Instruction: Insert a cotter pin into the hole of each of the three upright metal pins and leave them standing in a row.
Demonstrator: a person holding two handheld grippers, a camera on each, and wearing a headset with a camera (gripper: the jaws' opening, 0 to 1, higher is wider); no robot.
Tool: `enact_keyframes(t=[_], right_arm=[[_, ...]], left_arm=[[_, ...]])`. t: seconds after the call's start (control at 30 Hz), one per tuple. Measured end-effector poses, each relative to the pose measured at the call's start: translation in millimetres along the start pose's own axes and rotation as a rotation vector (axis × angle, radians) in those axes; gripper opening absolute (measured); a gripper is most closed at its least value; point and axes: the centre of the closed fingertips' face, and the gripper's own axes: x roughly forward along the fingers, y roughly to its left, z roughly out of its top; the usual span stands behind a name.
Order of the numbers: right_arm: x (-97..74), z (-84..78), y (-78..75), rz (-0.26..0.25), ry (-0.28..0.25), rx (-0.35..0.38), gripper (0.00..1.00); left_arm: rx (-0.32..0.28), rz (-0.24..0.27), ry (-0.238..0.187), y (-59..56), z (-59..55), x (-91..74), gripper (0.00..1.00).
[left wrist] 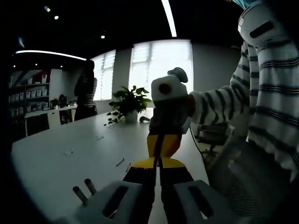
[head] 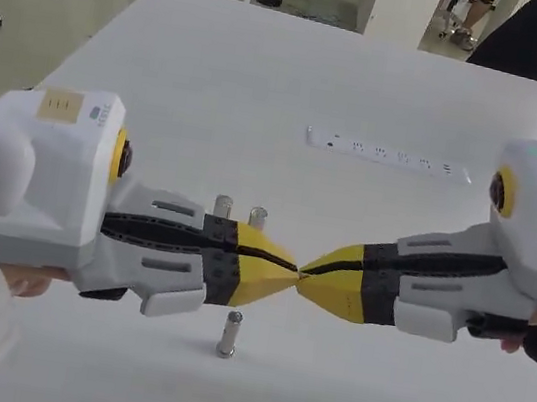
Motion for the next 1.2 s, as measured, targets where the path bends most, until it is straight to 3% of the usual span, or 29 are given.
enact_keyframes(t=[0.27, 0.43, 0.57, 0.7, 0.9, 1.2], right_arm=[[-2.4, -3.0, 8.4, 0.037, 0.040, -0.064, 0.00], [-5.4, 0.4, 16.8, 0.070, 0.033, -0.070, 0.00], [-5.6, 1.6, 18.0, 0.055, 0.051, -0.116, 0.00], [-7.4, 5.8, 19.2, 0.053, 0.064, -0.156, 0.00], [-9.4, 6.8, 16.7, 0.047, 0.080, -0.180, 0.00], [-8.6, -2.6, 11.2, 0.027, 0.116, -0.185, 0.00]], left_arm=[[-0.003, -0.031, 0.014, -7.6, -0.9, 0.9, 0.00], [-0.020, -0.042, 0.034, -10.2, 0.9, 0.0, 0.00], [-0.014, -0.040, 0.047, -10.8, 0.1, 0.3, 0.01], [-0.023, -0.041, 0.034, -10.6, 2.9, -0.2, 0.02], [-0.020, -0.030, 0.013, -7.6, 8.0, -1.2, 0.13], [-0.003, -0.003, 0.061, -2.6, -3.3, -4.3, 0.29]])
